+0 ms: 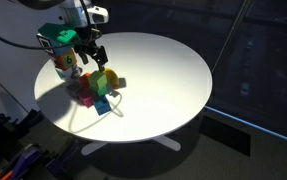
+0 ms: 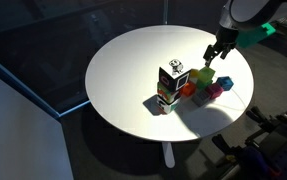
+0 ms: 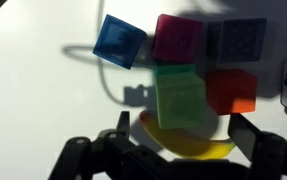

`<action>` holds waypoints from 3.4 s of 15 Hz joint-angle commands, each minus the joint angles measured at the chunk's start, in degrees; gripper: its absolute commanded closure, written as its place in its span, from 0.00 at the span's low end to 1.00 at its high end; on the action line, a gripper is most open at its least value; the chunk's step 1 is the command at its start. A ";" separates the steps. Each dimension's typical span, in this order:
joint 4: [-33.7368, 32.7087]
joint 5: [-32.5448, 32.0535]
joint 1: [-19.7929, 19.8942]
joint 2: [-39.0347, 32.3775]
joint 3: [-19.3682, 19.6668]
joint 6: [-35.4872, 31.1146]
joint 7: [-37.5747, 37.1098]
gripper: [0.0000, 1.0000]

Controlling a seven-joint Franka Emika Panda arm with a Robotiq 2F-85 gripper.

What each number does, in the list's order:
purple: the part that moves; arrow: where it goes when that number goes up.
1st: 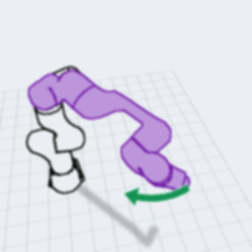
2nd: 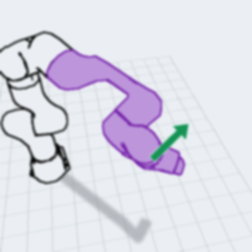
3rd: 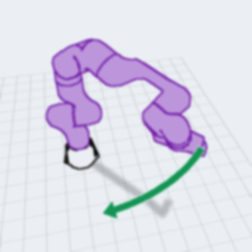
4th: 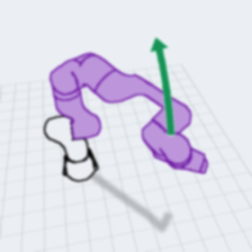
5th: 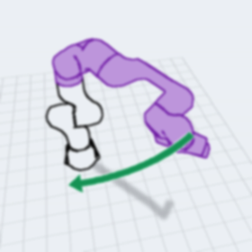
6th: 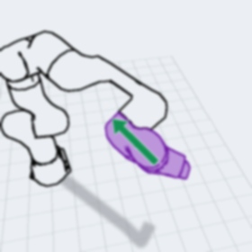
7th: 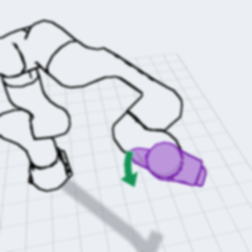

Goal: Pick up the lime green block and put it on the block with the number four on it

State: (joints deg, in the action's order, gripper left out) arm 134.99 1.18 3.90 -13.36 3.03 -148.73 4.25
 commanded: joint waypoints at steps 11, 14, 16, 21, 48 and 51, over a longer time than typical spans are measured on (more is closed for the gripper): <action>-7.13 -0.44 -1.24 -7.05 -1.87 -0.88 -0.67 0.00; -8.87 -0.81 -1.65 -9.07 -1.75 -0.59 -0.86 0.00; -9.84 -0.98 -1.80 -10.25 -1.69 -0.59 -0.85 0.00; -11.38 -1.22 -1.93 -12.34 -1.58 -0.39 -0.90 0.00; -9.57 -1.56 -1.78 -13.14 -0.16 0.65 -1.82 0.00; -9.13 -1.72 -1.93 -12.93 0.13 0.63 -2.06 0.00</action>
State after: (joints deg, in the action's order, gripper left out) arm 125.34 0.73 2.25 -27.07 2.66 -149.11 3.80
